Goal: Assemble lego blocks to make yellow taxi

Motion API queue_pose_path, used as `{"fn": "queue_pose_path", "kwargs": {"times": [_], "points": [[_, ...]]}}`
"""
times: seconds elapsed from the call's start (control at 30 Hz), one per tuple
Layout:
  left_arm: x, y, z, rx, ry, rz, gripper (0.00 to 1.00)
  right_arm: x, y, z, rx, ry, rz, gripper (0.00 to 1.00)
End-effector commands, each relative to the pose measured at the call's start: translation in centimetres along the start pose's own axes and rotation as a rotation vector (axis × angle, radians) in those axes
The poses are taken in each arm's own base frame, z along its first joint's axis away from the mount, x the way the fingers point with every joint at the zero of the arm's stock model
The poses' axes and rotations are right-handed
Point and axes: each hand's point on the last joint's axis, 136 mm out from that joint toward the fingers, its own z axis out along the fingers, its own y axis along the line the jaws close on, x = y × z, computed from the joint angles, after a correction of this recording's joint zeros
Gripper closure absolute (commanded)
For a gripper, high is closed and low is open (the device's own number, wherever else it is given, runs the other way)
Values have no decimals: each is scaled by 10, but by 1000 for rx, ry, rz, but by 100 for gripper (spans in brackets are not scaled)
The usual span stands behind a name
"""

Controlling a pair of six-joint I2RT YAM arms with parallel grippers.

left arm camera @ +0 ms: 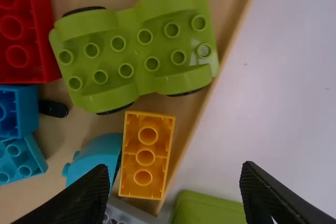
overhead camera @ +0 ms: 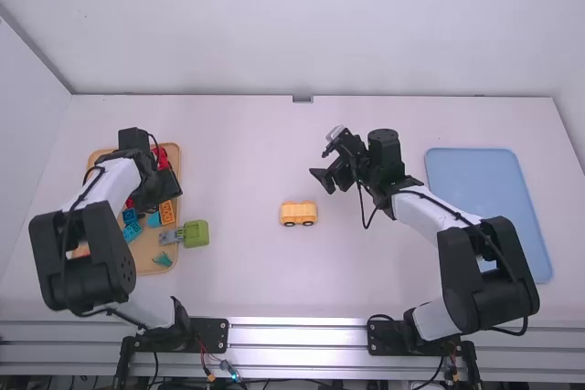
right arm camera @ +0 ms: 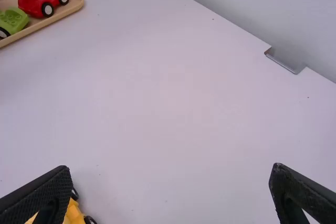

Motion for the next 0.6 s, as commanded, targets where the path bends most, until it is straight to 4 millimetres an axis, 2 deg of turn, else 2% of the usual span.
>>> {"fn": "queue_pose_path", "kwargs": {"times": [0.0,0.2,0.27,0.33,0.47,0.57], "points": [[-7,4,5,-35,22,-11,43,-10,0,-5,5,-25,-8,1],[-6,8,17,-53,41,-11,57,-11,-4,-6,14,-32,-9,1],[-5,11,17,-76,40,-27,57,-11,-4,-6,13,-32,-9,1],[-2,20,15,-126,44,-58,51,-15,-5,-6,18,-44,-17,1],[-3,22,19,-133,27,-57,49,-19,-6,-6,22,-59,-26,1],[-1,22,24,-133,23,-53,53,-19,-5,-6,22,-62,-29,1]]}}
